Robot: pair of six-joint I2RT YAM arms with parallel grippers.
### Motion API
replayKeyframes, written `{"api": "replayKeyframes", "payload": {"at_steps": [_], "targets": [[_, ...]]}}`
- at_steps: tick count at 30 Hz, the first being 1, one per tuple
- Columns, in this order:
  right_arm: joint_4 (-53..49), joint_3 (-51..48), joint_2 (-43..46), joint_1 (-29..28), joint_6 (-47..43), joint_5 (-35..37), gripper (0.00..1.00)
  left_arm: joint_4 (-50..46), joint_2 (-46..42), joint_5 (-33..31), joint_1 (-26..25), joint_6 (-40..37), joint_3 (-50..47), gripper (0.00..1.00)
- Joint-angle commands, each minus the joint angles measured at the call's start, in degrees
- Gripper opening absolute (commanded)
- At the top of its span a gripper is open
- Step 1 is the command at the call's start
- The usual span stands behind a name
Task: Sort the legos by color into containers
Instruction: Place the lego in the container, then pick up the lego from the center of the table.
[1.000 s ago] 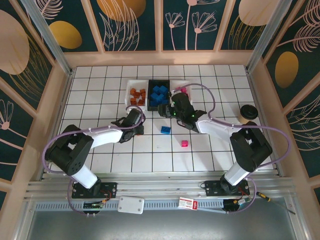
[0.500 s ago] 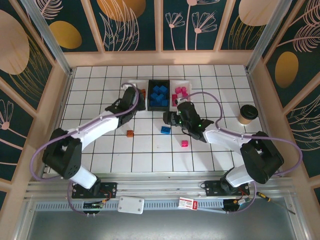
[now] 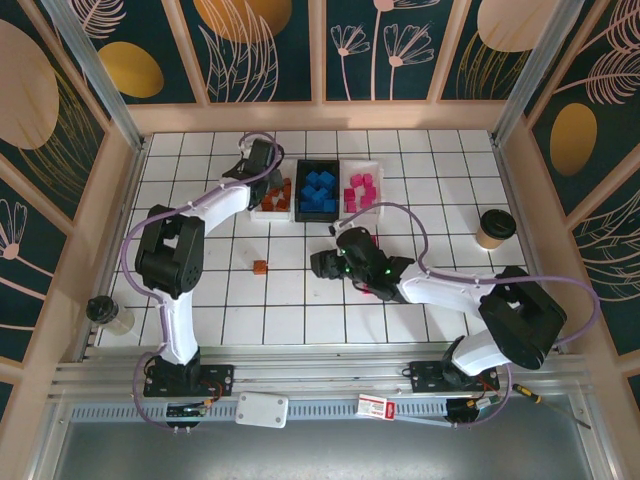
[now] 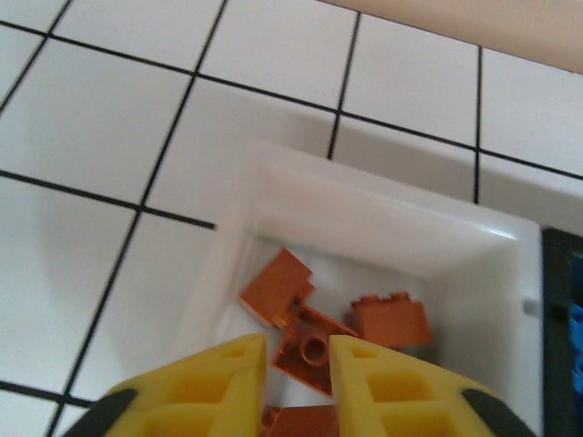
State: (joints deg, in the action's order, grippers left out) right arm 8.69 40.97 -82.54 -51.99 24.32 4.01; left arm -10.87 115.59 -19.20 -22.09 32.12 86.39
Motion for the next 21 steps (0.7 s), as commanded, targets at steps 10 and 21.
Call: {"api": "replayKeyframes", "payload": {"at_steps": [10,21], "targets": [[3.43,10.45,-12.88,-6.52,-4.63,-2.87,0.69,3.67,-20.65,6.99,0.11,1.92,-9.19,0.76],[2.94,24.09,-29.19,-9.49,-6.44,-3.66,0.76,9.64,-49.95,14.37,-0.26,8.5,-37.51,0.99]]}}
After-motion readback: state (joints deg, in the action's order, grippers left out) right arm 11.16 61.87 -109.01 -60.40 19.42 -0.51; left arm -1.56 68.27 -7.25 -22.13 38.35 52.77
